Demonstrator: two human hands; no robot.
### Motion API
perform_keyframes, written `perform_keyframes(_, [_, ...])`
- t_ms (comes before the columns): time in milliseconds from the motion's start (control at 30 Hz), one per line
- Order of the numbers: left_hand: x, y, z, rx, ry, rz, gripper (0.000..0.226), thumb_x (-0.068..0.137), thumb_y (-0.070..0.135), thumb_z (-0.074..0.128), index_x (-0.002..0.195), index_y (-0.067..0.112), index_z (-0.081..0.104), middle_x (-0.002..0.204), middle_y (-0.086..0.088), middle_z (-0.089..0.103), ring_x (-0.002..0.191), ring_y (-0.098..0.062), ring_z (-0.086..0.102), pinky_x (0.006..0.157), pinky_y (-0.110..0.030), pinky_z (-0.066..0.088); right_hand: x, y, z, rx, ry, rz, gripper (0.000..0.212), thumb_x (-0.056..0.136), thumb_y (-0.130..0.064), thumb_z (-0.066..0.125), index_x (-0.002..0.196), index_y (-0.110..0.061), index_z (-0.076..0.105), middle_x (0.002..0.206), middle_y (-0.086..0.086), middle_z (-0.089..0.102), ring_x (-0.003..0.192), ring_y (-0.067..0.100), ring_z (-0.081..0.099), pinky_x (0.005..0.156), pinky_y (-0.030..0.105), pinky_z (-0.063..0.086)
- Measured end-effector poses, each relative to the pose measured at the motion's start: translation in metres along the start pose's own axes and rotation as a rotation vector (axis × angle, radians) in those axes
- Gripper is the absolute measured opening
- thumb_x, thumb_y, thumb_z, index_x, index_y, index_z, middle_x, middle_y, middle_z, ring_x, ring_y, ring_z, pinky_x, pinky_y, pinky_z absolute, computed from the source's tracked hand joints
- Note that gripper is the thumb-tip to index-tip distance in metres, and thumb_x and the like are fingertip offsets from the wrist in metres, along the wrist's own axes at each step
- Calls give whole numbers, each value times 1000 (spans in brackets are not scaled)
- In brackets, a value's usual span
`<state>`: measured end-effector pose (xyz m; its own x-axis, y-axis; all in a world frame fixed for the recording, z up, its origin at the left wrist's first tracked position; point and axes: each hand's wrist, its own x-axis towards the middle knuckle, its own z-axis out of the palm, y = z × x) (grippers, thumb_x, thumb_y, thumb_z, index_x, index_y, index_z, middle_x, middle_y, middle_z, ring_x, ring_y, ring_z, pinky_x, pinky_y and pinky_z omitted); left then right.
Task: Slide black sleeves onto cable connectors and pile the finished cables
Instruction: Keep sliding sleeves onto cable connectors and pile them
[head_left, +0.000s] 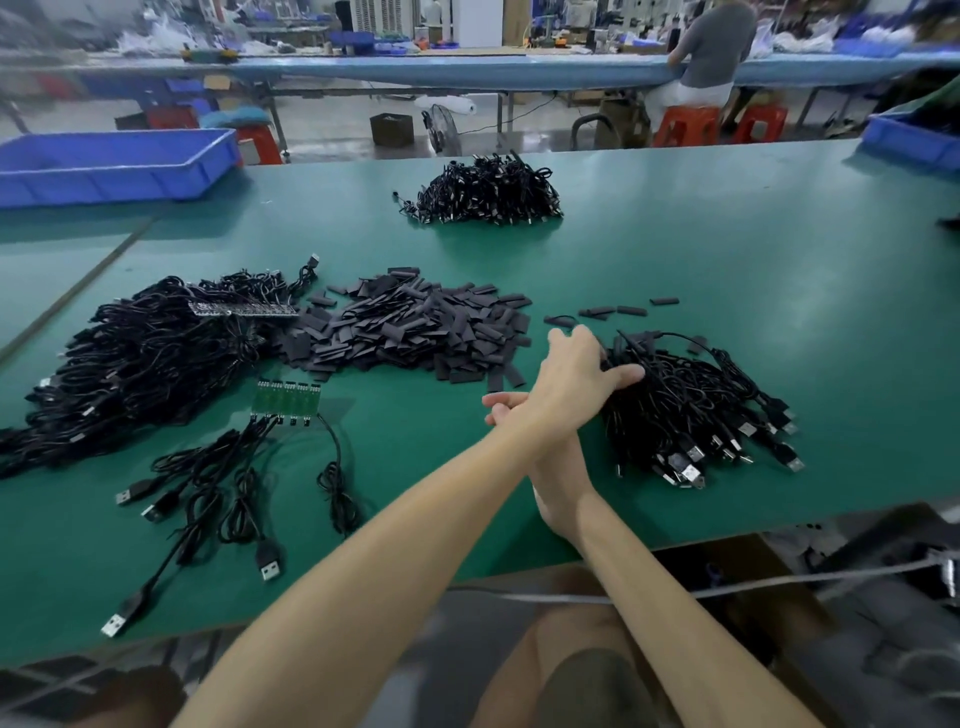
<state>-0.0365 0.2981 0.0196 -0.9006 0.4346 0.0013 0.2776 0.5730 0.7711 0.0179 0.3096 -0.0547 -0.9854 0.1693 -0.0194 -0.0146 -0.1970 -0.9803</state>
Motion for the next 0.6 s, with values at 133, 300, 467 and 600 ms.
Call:
perform_keyframes(133, [-17, -14, -38, 25, 99, 122, 21, 97, 30, 66, 108, 12, 64, 113, -5, 57, 95, -13, 55, 88, -35, 49, 2, -1, 4, -167, 102, -39, 31, 96, 1, 59, 69, -14, 58, 61, -6, 57, 60, 13, 49, 62, 25, 45])
perform_keyframes(300, [-41, -70, -113, 406, 129, -96, 31, 96, 31, 65, 117, 8, 62, 121, -13, 62, 112, -33, 60, 102, -46, 47, 1, -1, 6, -90, 39, -91, 19, 101, -5, 63, 95, -17, 76, 77, -3, 68, 69, 9, 57, 65, 22, 48])
perform_keyframes(467, [-81, -130, -181, 933, -98, -466, 43, 98, 46, 59, 126, 15, 51, 138, -12, 45, 129, -33, 43, 111, -57, 30, 0, 0, 6, -92, 11, -80, 19, 101, -4, 62, 98, -15, 77, 79, -4, 72, 72, 9, 58, 67, 21, 49])
perform_keyframes(600, [-91, -162, -204, 897, -50, -460, 47, 97, 19, 62, 139, 18, 43, 138, -11, 37, 130, -33, 36, 108, -56, 30, -1, 0, 6, -109, -1, -81, 19, 100, -4, 62, 99, -16, 78, 78, -5, 72, 73, 8, 58, 68, 21, 50])
